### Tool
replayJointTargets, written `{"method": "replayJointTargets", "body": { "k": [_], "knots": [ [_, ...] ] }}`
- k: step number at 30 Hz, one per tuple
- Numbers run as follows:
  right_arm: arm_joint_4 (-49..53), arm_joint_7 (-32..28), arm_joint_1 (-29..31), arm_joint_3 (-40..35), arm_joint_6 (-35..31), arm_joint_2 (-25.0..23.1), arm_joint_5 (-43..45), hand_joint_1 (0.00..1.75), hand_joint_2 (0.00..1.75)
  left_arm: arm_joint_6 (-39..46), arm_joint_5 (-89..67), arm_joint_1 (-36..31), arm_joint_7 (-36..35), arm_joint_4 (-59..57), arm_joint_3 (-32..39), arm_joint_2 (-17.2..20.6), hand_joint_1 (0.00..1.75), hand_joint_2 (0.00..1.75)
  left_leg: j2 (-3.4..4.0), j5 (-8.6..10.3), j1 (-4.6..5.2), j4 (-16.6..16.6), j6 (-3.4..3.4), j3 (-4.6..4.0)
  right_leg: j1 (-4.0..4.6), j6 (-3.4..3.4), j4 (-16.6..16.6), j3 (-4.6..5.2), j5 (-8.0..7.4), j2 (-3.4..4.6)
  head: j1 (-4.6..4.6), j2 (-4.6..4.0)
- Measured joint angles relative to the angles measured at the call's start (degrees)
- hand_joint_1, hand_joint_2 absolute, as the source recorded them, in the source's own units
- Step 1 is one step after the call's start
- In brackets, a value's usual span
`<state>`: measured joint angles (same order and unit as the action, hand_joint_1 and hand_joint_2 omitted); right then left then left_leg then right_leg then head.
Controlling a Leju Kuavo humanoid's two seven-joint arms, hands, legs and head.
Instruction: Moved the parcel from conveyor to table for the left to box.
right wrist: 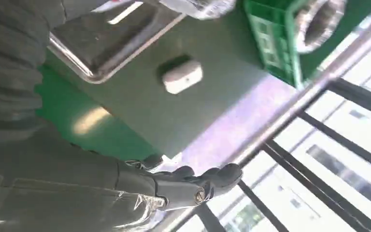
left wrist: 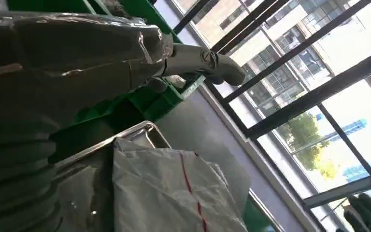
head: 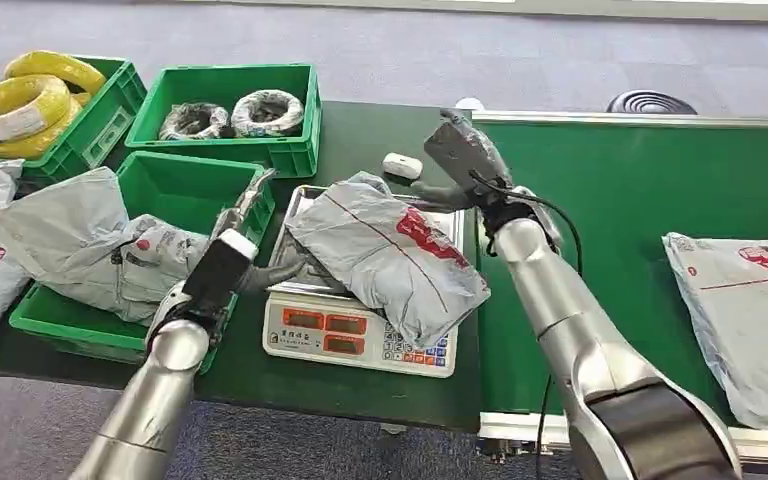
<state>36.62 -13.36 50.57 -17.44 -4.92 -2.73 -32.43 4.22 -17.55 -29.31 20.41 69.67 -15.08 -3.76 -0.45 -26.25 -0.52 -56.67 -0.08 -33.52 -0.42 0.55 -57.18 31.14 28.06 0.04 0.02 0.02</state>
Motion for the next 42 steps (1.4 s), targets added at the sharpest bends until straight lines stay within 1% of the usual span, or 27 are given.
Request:
{"method": "replayJointTargets", "body": {
  "k": [2, 4, 5, 7, 11, 16, 17, 18, 19, 20, 21, 22, 24, 25, 26, 27, 28, 30, 31, 35, 39, 42],
  "knots": [
    [3.26, -2.12, -2.29, 1.71, -2.72, 1.16, 1.64, 0.0, 1.75, 0.44, -0.59, -2.06, -0.39, -2.01, -0.83, -0.15, 0.0, 1.75, -0.03, 0.0, 0.0, -0.01, 0.0, -0.01, -0.02, 0.0, 0.01, 0.02, 0.0, 0.0, 0.02, 0.0],
    [8.05, -4.92, -5.62, 3.89, -7.99, 2.69, 4.29, 0.0, 1.75, 0.85, -1.9, -3.91, -1.22, -4.35, -1.66, -0.31, 0.0, 1.75, -0.11, -0.01, -0.01, -0.02, 0.01, -0.03, -0.03, 0.0, 0.03, 0.04, 0.01, -0.03, 0.02, 0.0],
    [11.64, -6.08, -8.04, 5.28, -10.78, 3.55, 5.78, 0.0, 1.75, 1.2, -2.96, -5.17, -1.92, -6.3, -2.36, -0.46, 0.0, 1.75, -0.14, -0.01, -0.01, -0.03, 0.01, -0.04, -0.03, 0.0, 0.04, 0.05, 0.01, -0.05, 0.0, 0.0],
    [17.69, -6.46, -12.68, 7.24, -14.56, 4.92, 6.18, 0.0, 1.75, 1.81, -4.57, -7.72, -2.58, -10.17, -3.45, -0.85, 0.0, 1.75, -0.17, -0.02, -0.01, -0.02, 0.01, -0.06, -0.02, 0.01, 0.04, 0.05, 0.01, -0.07, 0.02, 0.0],
    [29.45, -6.46, -21.99, 10.91, -18.69, 6.29, 3.29, 0.0, 1.75, 1.7, -9.49, -12.96, -4.83, -19.48, -6.58, -2.69, 0.0, 1.75, -0.04, -0.04, 0.01, -0.01, 0.01, -0.09, -0.02, 0.0, 0.04, 0.07, 0.01, -0.01, 0.0, 0.0],
    [39.83, -6.46, -28.61, 13.76, -20.54, 6.84, 1.22, 0.0, 1.75, -0.5, -13.57, -16.76, -6.55, -28.86, -10.43, -5.2, 0.0, 1.75, -0.05, -0.03, 0.01, 0.0, 0.01, -0.08, -0.01, 0.0, 0.04, 0.07, 0.01, -0.02, 0.02, 0.0],
    [42.06, -6.49, -29.79, 14.48, -20.91, 6.84, 0.92, 0.0, 1.75, -1.35, -14.53, -17.32, -6.84, -30.87, -11.3, -5.62, 0.16, 1.75, -0.04, -0.04, 0.01, 0.0, 0.01, -0.08, -0.01, 0.0, 0.03, 0.07, 0.01, -0.02, 0.0, 0.0],
    [43.85, -6.49, -30.83, 15.06, -21.02, 6.82, 0.67, 0.0, 1.75, -1.88, -15.13, -17.75, -7.06, -32.5, -12.07, -6.1, 1.22, 1.75, -0.02, -0.04, 0.01, 0.0, 0.01, -0.08, -0.01, 0.0, 0.03, 0.07, 0.01, -0.01, 0.0, 0.0],
    [45.59, -6.49, -31.71, 15.67, -21.02, 6.82, 0.5, 0.0, 1.75, -2.28, -15.63, -18.06, -7.19, -34.05, -12.85, -6.56, 1.48, 1.75, 0.01, -0.04, 0.01, 0.0, 0.01, -0.08, -0.01, 0.0, 0.03, 0.07, 0.01, 0.0, -0.02, 0.0],
    [46.86, -6.44, -32.41, 16.19, -21.02, 6.82, 0.32, 0.0, 1.75, -2.47, -15.82, -18.34, -7.26, -35.17, -13.4, -6.93, 1.54, 1.75, 0.03, -0.04, 0.01, 0.0, 0.01, -0.08, -0.01, 0.0, 0.03, 0.08, 0.01, 0.01, 0.0, 0.0],
    [48.2, -6.29, -33.06, 16.76, -21.0, 6.82, 0.15, 0.0, 1.75, -2.84, -16.28, -18.76, -7.3, -36.38, -13.98, -7.28, 1.54, 1.75, 0.01, -0.04, 0.01, 0.0, 0.01, -0.09, -0.01, 0.0, 0.03, 0.08, 0.01, 0.0, 0.0, 0.0],
    [49.17, -6.2, -33.56, 17.22, -20.92, 6.8, 0.11, 0.0, 1.75, -3.08, -16.56, -19.12, -7.32, -37.39, -14.44, -7.6, 1.59, 1.75, -0.02, -0.04, 0.01, 0.0, 0.01, -0.09, -0.02, 0.0, 0.03, 0.07, 0.01, -0.01, 0.02, 0.0],
    [50.68, -5.98, -34.27, 18.1, -20.48, 6.8, 0.02, 0.0, 1.75, -3.37, -17.03, -19.74, -7.32, -39.03, -15.43, -8.13, 1.62, 1.75, -0.03, -0.04, 0.02, 0.0, 0.01, -0.08, -0.02, 0.01, 0.04, 0.05, 0.01, -0.01, 0.02, -0.02],
    [51.31, -5.92, -34.58, 18.51, -20.48, 6.8, 0.02, 0.0, 1.75, -3.22, -17.44, -19.93, -7.32, -39.66, -15.82, -8.41, 1.71, 1.75, -0.02, -0.04, 0.02, 0.0, 0.01, -0.08, -0.02, 0.01, 0.04, 0.04, 0.01, -0.01, 0.0, 0.0],
    [51.77, -5.92, -34.86, 18.84, -20.46, 6.75, 0.02, 0.0, 1.75, -2.85, -17.63, -20.05, -7.32, -40.12, -16.21, -8.61, 1.75, 1.75, -0.02, -0.04, 0.01, 0.0, 0.01, -0.08, -0.02, 0.01, 0.04, 0.04, 0.01, -0.01, 0.0, 0.0],
    [52.16, -5.92, -35.12, 19.05, -20.37, 6.75, 0.02, 0.0, 1.75, -2.28, -17.99, -20.11, -7.3, -40.51, -16.63, -8.8, 1.75, 1.75, -0.03, -0.03, 0.01, 0.0, 0.02, -0.08, -0.02, 0.01, 0.04, 0.03, 0.01, -0.01, 0.0, 0.0],
    [52.54, -5.92, -35.37, 19.21, -20.24, 6.73, 0.02, 0.0, 1.75, -1.77, -18.14, -20.14, -7.28, -40.83, -16.94, -9.07, 1.71, 1.75, -0.03, -0.03, 0.02, 0.0, 0.02, -0.08, -0.02, 0.01, 0.04, 0.03, 0.01, -0.01, 0.0, 0.0],
    [53.26, -5.92, -35.82, 19.52, -19.78, 6.55, 0.02, 0.0, 1.75, -0.61, -18.62, -20.14, -7.19, -41.33, -17.53, -9.55, 1.71, 1.75, -0.03, -0.03, 0.02, 0.0, 0.02, -0.07, -0.02, 0.01, 0.04, 0.02, 0.01, -0.01, 0.02, -0.02],
    [53.57, -5.92, -35.96, 19.65, -19.58, 6.45, 0.02, 0.0, 1.75, -0.11, -18.71, -20.14, -7.19, -41.59, -17.88, -9.77, 1.75, 1.75, -0.03, -0.03, 0.02, 0.0, 0.02, -0.07, -0.02, 0.01, 0.04, 0.02, 0.01, -0.01, 0.0, 0.0],
    [54.33, -5.9, -36.21, 19.89, -19.27, 6.14, -0.14, 0.0, 1.75, 0.63, -18.91, -20.13, -7.17, -42.18, -18.45, -10.54, 1.75, 1.75, -0.03, -0.03, 0.02, 0.0, 0.02, -0.07, -0.02, 0.01, 0.03, 0.02, 0.01, -0.01, 0.0, 0.0],
    [54.42, -5.37, -36.23, 20.26, -17.66, 5.53, -1.6, 0.0, 1.75, 2.3, -17.09, -20.16, -6.07, -42.48, -18.28, -10.8, 1.75, 1.75, -0.02, -0.03, 0.02, 0.01, 0.02, -0.08, -0.01, 0.01, 0.03, 0.02, 0.01, -0.01, 0.0, 0.0],
    [54.4, -5.28, -36.23, 20.35, -17.42, 5.05, -2.14, 0.0, 1.75, 4.58, -13.82, -20.29, -4.18, -42.14, -16.81, -10.45, 1.75, 1.75, -0.01, -0.03, 0.01, 0.02, 0.01, -0.08, 0.0, 0.0, 0.01, 0.02, 0.01, -0.01, 0.0, -0.02]
  ]
}}
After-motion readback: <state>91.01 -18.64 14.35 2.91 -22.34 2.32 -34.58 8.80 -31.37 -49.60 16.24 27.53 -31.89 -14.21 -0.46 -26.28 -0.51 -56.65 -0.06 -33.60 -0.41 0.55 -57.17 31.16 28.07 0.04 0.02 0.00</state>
